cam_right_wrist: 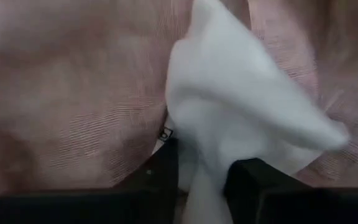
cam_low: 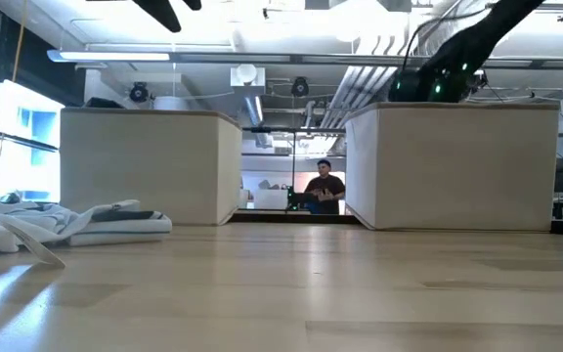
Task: Sort clothes
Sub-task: Put the white sock into the right laundry organizer
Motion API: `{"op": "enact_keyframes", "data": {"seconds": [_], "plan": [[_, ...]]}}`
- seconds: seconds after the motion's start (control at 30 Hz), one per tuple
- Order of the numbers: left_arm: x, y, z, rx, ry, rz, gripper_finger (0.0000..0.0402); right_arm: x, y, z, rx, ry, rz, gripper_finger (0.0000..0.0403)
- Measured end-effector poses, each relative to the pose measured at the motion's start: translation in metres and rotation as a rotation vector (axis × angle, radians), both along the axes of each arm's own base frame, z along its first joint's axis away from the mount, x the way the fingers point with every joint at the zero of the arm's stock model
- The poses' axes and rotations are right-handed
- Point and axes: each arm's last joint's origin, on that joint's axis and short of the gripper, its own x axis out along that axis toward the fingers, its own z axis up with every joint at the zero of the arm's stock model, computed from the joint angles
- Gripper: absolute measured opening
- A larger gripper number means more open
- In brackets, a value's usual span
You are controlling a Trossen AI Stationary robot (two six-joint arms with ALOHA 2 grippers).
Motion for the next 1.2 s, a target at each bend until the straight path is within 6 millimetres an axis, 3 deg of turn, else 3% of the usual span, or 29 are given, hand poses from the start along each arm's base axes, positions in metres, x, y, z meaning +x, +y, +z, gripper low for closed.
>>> {"op": "enact_keyframes", "data": {"seconds": [0.13,0.3,0.43,0.7,0.9,1.07,1.2], "plan": [[0.0,0.0,0.0,-0.012,0.0,0.006,0.0156,0.0,-0.006,-0.02,0.079,0.049,-0.04,0.0134],[0.0,0.0,0.0,-0.02,0.004,0.005,0.0156,-0.002,-0.005,-0.018,0.09,0.041,-0.034,0.016],[0.0,0.001,0.0,-0.021,0.005,0.008,0.0156,-0.004,-0.005,0.007,0.06,0.025,-0.039,0.0169],[-0.001,0.002,-0.001,-0.044,0.024,0.039,0.0156,-0.008,0.005,0.084,-0.009,-0.019,0.026,0.017],[-0.011,-0.008,-0.003,-0.073,0.056,0.073,0.0156,-0.012,0.044,0.131,-0.009,-0.261,0.17,0.017],[-0.028,-0.02,-0.011,-0.083,0.11,0.148,0.0156,-0.006,0.1,0.154,-0.028,-0.462,0.343,0.017],[-0.038,-0.027,-0.031,-0.159,0.199,0.22,0.0156,0.0,0.148,0.162,-0.075,-0.605,0.524,0.017]]}}
